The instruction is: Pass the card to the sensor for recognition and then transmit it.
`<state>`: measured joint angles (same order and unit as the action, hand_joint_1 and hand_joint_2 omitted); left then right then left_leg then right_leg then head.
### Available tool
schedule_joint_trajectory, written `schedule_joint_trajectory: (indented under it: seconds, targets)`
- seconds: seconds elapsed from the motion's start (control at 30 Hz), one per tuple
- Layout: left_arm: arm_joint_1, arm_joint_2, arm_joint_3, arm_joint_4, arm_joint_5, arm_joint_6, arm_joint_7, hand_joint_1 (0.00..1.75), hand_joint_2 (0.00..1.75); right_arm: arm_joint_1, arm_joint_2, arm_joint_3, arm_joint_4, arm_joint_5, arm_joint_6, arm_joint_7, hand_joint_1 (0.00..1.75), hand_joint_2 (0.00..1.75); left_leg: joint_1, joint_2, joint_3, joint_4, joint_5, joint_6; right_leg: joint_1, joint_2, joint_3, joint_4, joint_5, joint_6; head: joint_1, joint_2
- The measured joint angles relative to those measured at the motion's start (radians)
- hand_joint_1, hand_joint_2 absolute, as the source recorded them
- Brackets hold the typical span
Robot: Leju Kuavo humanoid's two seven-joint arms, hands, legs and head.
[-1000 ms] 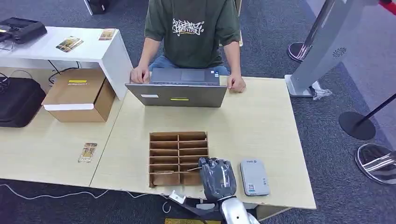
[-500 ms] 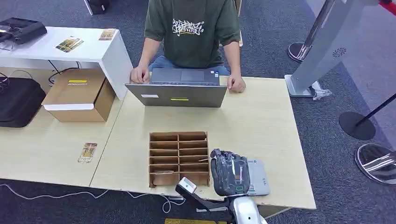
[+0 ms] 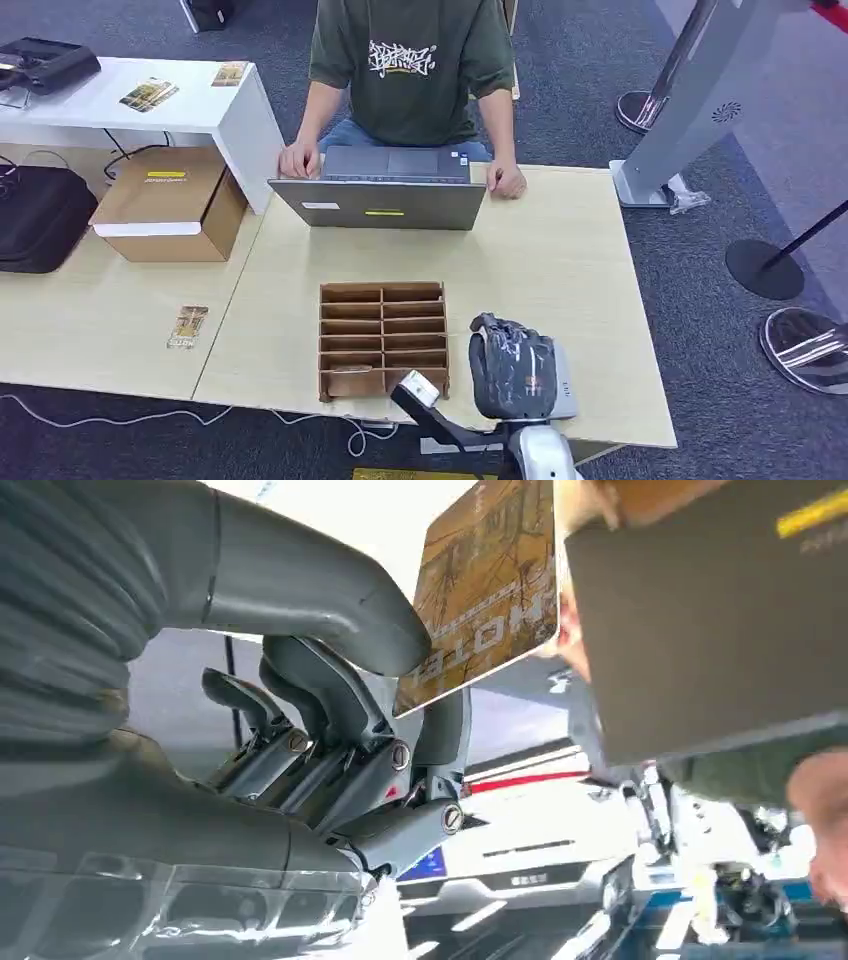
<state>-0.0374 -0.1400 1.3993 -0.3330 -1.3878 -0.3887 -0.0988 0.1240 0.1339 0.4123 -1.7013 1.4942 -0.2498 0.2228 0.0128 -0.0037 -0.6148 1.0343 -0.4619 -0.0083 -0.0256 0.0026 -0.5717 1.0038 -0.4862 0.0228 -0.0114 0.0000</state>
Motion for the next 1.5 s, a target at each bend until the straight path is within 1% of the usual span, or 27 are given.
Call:
schedule_joint_trajectory:
  seconds: [0.07,0.27,0.33,0.5,0.53,0.57,0.6,0.63,0.67,0.77,0.8,0.9,0.93,0.97,1.0,1.2,1.23,1.3,1.33,1.4,1.43,1.5]
  targets:
    - [0.000,-0.001,0.000,-0.002,-0.001,0.000,0.000,0.00,0.00,0.010,0.009,-0.021,-0.022,-0.001,-0.027,-0.004,1.73,1.75,0.000,0.000,0.000,0.000,0.000,0.000,0.000,0.000,0.000,0.000,0.000,0.000,0.000,0.000]
    - [0.000,-0.002,0.000,-0.002,-0.011,0.006,0.000,0.00,0.00,0.051,0.036,-0.101,-0.098,-0.006,-0.141,-0.014,1.73,1.75,0.000,0.000,0.000,0.000,0.000,0.000,0.000,0.000,0.000,0.000,0.000,0.000,0.000,0.000]
    - [-0.001,-0.002,0.000,-0.003,-0.013,0.012,0.000,0.00,0.00,0.064,0.045,-0.126,-0.121,-0.007,-0.163,-0.017,1.71,1.75,0.000,0.000,0.000,0.000,0.000,0.000,0.000,0.000,0.000,0.000,0.000,0.000,0.000,0.000]
    - [-0.001,-0.002,0.000,-0.002,-0.016,0.015,0.000,0.00,0.00,0.088,0.059,-0.172,-0.157,-0.008,-0.190,-0.017,1.73,1.75,0.000,0.000,0.000,0.000,0.000,0.000,0.000,0.000,0.000,0.000,0.000,0.000,0.000,0.000]
    - [-0.002,-0.002,0.000,-0.002,-0.016,0.015,0.000,0.00,0.00,0.092,0.060,-0.180,-0.161,-0.008,-0.192,-0.017,1.69,1.75,0.000,0.000,0.000,0.000,0.000,0.000,0.000,0.000,0.000,0.000,0.000,0.000,0.000,0.000]
    - [-0.002,-0.002,0.000,-0.002,-0.016,0.015,0.001,0.00,0.00,0.094,0.062,-0.186,-0.165,-0.008,-0.192,-0.016,1.71,1.75,0.000,0.000,0.000,0.000,0.000,0.000,0.000,0.000,0.000,0.000,0.000,0.000,0.000,0.000]
    - [-0.002,-0.002,0.000,-0.002,-0.016,0.015,0.001,0.00,0.00,0.096,0.063,-0.190,-0.168,-0.008,-0.193,-0.016,1.69,1.75,0.000,0.000,0.000,0.000,0.000,0.000,0.000,0.000,0.000,0.000,0.000,0.000,0.000,0.000]
    - [-0.002,-0.002,0.000,-0.002,-0.016,0.015,0.001,0.00,0.00,0.098,0.064,-0.195,-0.170,-0.008,-0.195,-0.016,1.75,1.75,0.000,0.000,0.000,0.000,0.000,0.000,0.000,0.000,0.000,0.000,0.000,0.000,0.000,0.000]
    - [-0.002,-0.002,0.000,-0.002,-0.017,0.017,0.001,0.00,0.00,0.101,0.066,-0.199,-0.173,-0.008,-0.198,-0.016,1.73,1.75,0.000,0.000,0.000,0.000,0.000,0.000,0.000,0.000,0.000,0.000,0.000,0.000,0.000,0.000]
    - [-0.002,-0.002,0.000,-0.003,-0.019,0.021,0.002,0.00,0.00,0.112,0.073,-0.222,-0.183,-0.008,-0.216,-0.011,1.75,1.75,0.000,0.000,0.000,0.000,0.000,0.000,0.000,0.000,0.000,0.000,0.000,0.000,0.000,0.000]
    - [-0.003,-0.002,0.000,-0.002,-0.019,0.022,0.003,0.00,0.00,0.115,0.075,-0.228,-0.186,-0.008,-0.221,-0.010,1.71,1.75,0.000,0.000,0.000,0.000,0.000,0.000,0.000,0.000,0.000,0.000,0.000,0.000,0.000,0.000]
    - [-0.003,-0.002,0.000,-0.002,-0.020,0.024,0.004,0.00,0.00,0.124,0.084,-0.255,-0.194,-0.008,-0.235,-0.003,1.75,1.75,0.000,0.000,0.000,0.000,0.000,0.000,0.000,0.000,0.000,0.000,0.000,0.000,0.000,0.000]
    - [-0.004,-0.002,0.000,-0.002,-0.021,0.026,0.004,0.00,0.00,0.127,0.087,-0.264,-0.197,-0.007,-0.238,-0.001,1.71,1.75,0.000,0.000,0.000,0.000,0.000,0.000,0.000,0.000,0.000,0.000,0.000,0.000,0.000,0.000]
    - [-0.004,-0.002,0.000,-0.002,-0.020,0.027,0.005,0.00,0.00,0.130,0.091,-0.277,-0.199,-0.007,-0.243,0.002,1.75,1.75,0.000,0.000,0.000,0.000,0.000,0.000,0.000,0.000,0.000,0.000,0.000,0.000,0.000,0.000]
    - [-0.004,-0.002,0.000,-0.003,-0.021,0.027,0.005,0.00,0.00,0.132,0.095,-0.287,-0.200,-0.007,-0.247,0.002,1.73,1.75,0.000,0.000,0.000,0.000,0.000,0.000,0.000,0.000,0.000,0.000,0.000,0.000,0.000,0.000]
    - [-0.004,-0.002,0.000,-0.002,-0.021,0.029,0.005,0.00,0.00,0.144,0.113,-0.344,-0.214,-0.007,-0.269,0.006,1.75,1.75,0.000,0.000,0.000,0.000,0.000,0.000,0.000,0.000,0.000,0.000,0.000,0.000,0.000,0.000]
    - [-0.004,-0.002,0.000,-0.002,-0.021,0.029,0.005,0.00,0.00,0.144,0.115,-0.351,-0.216,-0.008,-0.276,0.001,1.73,1.75,0.000,0.000,0.000,0.000,0.000,0.000,0.000,0.000,0.000,0.000,0.000,0.000,0.000,0.000]
    - [-0.004,-0.002,0.000,-0.002,-0.022,0.029,0.006,0.00,0.00,0.141,0.120,-0.363,-0.216,-0.014,-0.302,-0.017,1.75,1.75,0.000,0.000,0.000,0.000,0.000,0.000,0.000,0.000,0.000,0.000,0.000,0.000,0.000,0.000]
    - [-0.004,-0.002,0.000,-0.002,-0.026,0.029,0.006,0.00,0.00,0.138,0.121,-0.367,-0.216,-0.017,-0.319,-0.026,1.71,1.75,0.000,0.000,0.000,0.000,0.000,0.000,0.000,0.000,0.000,0.000,0.000,0.000,0.000,0.000]
    - [-0.004,-0.002,0.000,-0.002,-0.030,0.030,0.006,0.00,0.00,0.127,0.125,-0.373,-0.215,-0.026,-0.348,-0.037,1.73,1.75,0.000,0.000,0.000,0.000,0.000,0.000,0.000,0.000,0.000,0.000,0.000,0.000,0.000,0.000]
    - [-0.004,-0.002,0.000,-0.002,-0.031,0.030,0.006,0.00,0.00,0.120,0.125,-0.376,-0.215,-0.027,-0.357,-0.039,1.68,1.75,0.000,0.000,0.000,0.000,0.000,0.000,0.000,0.000,0.000,0.000,0.000,0.000,0.000,0.000]
    - [-0.005,-0.002,0.000,-0.002,-0.034,0.031,0.006,0.00,0.00,0.101,0.128,-0.378,-0.211,-0.033,-0.377,-0.048,1.69,1.75,0.000,0.000,0.000,0.000,0.000,0.000,0.000,0.000,0.000,0.000,0.000,0.000,0.000,0.000]
